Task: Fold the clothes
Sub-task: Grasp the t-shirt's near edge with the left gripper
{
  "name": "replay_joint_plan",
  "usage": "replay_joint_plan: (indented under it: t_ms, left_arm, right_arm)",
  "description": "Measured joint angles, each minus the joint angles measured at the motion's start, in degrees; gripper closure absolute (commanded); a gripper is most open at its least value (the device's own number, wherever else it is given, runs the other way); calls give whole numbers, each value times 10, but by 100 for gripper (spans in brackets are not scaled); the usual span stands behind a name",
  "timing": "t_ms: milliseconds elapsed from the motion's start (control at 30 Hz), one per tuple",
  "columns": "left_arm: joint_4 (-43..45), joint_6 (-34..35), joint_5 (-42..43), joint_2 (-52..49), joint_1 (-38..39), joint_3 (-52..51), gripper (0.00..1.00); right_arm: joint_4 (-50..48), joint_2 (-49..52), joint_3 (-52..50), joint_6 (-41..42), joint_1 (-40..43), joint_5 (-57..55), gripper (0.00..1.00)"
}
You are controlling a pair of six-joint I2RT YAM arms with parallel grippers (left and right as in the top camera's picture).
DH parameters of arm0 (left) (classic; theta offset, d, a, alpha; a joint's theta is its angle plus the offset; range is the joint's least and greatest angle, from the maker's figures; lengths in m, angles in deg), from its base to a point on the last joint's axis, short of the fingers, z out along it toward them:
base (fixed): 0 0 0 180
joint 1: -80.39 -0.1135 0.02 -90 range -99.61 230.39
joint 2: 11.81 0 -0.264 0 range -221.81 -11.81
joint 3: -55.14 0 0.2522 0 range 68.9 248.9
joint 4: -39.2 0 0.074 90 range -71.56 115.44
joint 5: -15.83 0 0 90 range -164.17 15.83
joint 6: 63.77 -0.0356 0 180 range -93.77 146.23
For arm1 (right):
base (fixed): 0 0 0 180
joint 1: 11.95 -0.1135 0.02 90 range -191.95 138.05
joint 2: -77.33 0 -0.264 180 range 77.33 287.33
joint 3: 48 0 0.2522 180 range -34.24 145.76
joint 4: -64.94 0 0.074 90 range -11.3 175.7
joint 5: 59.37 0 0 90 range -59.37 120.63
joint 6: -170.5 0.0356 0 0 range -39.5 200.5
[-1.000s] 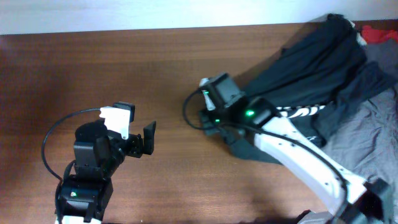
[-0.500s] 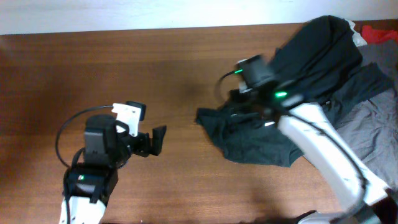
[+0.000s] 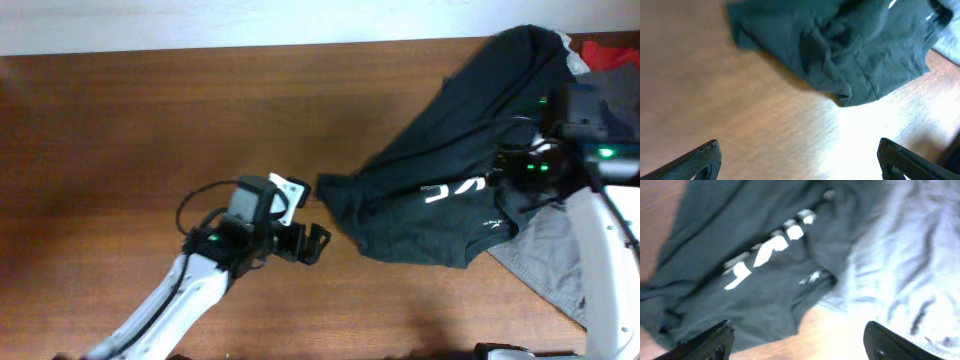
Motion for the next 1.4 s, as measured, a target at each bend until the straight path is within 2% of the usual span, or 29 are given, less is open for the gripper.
replay_joint_plan:
  t_ms: [233,400,1167,1267,1400]
  left_arm:
    - [42,136,0,-89,31,0,1]
    - [84,183,0,-126,51,0,1]
    - [190,235,-38,-194,135,4,1]
    - [202,240,-47,-194,152,5,18]
    - [205,260,-78,-198,173,5,21]
  right_arm:
    - [4,0,0,-10,68,0,11]
    - [3,0,0,-15,72,2,11]
    - [5,0,0,-15,72,8,10]
    - [5,0,0,-15,72,8,10]
    - [5,0,0,-15,72,8,10]
